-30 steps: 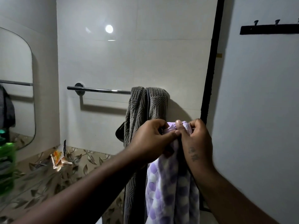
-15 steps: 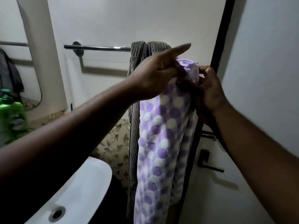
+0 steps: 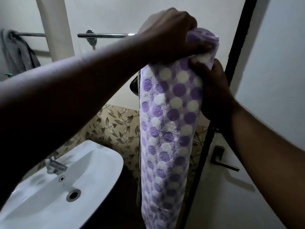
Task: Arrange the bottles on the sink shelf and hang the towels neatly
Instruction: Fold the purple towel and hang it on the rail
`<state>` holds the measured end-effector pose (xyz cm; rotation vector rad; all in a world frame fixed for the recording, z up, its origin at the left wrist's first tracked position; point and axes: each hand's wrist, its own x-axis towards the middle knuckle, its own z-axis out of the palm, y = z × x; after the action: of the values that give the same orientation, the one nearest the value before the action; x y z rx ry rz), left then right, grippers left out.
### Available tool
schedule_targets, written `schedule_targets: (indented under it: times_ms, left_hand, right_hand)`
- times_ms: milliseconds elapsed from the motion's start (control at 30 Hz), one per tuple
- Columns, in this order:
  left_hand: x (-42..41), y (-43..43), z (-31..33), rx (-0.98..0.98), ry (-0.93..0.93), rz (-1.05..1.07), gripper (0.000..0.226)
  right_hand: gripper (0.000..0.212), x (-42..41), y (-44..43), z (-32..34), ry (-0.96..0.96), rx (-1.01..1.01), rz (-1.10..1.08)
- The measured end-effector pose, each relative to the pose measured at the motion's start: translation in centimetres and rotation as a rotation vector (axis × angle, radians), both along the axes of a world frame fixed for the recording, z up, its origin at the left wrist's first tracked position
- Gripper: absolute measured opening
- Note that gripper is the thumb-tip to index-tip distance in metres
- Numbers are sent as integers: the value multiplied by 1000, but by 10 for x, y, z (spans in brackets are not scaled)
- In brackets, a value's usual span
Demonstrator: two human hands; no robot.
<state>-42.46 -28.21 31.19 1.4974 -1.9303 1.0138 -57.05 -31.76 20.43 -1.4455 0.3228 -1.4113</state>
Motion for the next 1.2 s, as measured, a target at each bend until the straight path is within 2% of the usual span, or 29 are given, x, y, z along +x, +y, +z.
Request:
schedule_targets:
  times_ms: [67,167,233,300,433,567,667,867,1067,1200]
  left_hand:
    - [0,3,5,-26,-29,33,78]
    - [10,4,10,-37,-62,66,75]
    - [19,7,13,-5,-45,75,69]
    - [29,8,18,3,-51,122,71]
    - [56,8,28,36,-78,211,72]
    - [97,2,47,109,-63,203,79]
    - [133,-10,59,121,-19,215,79]
    - [214,-41,89,37,-3,261,79]
    - [270,-88,120,-51,42,234,72]
    - [284,-119,135,-182,1,159,67]
  right_hand:
    - [36,1,7,-18,111,-92,15]
    - [64,5,12,-53,230,-107,86]
    - [73,12,13,-79,330,-84,87]
    - [66,23,15,-100,364,-8,77]
    - [59,53,22,-117,283,128,91]
    - [49,103,18,-106,120,135,30]
    - [49,146,7,-95,110,92,-54]
    - [42,228,-24,-61,144,-5,-77]
    - [29,292,-61,-28,111,34,-129]
    - [38,318,-93,-1,113,10,-235]
